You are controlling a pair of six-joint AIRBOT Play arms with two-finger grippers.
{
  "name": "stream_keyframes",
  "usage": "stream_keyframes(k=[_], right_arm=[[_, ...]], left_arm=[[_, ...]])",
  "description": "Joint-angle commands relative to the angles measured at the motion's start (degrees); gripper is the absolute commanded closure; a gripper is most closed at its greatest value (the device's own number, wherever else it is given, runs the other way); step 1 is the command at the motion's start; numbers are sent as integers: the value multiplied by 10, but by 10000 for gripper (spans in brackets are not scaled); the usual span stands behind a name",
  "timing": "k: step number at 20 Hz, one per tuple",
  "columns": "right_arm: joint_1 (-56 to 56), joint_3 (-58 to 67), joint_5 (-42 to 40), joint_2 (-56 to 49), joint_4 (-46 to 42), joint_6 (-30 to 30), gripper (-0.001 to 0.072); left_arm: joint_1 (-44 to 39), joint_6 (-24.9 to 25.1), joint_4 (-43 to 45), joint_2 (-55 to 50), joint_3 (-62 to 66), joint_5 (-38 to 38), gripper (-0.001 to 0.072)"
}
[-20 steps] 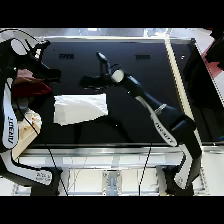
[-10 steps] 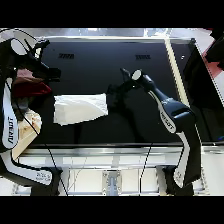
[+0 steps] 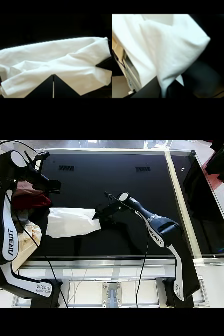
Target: Fold the shirts.
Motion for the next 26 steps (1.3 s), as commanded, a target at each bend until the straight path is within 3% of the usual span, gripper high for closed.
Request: stream_keyframes(k=[1, 3, 6, 10, 13, 16, 20, 26], right_arm=[[-19, 33, 17, 2, -7, -2, 696], [-73, 82, 70, 15, -79, 23, 696], [-175, 125, 141, 70, -261, 84, 697], [-312, 121, 254, 173, -475, 105, 697], [-407, 81, 317, 241, -577, 103, 697], [-496, 26, 342, 291, -615, 103, 697], [-597, -145, 329, 381, -677, 106, 697], [-721, -568, 172, 575, -688, 87, 696]], left_arm=[[0, 0, 0, 0, 0, -5, 692], [0, 0, 0, 0, 0, -5, 692], [0, 0, 0, 0, 0, -5, 692], [0, 0, 0, 0, 0, -5, 692], [0, 0, 0, 0, 0, -5, 692], [0, 0, 0, 0, 0, -5, 692], [-1, 0, 0, 0, 0, -5, 692], [-1, -10, 0, 0, 0, -5, 692]])
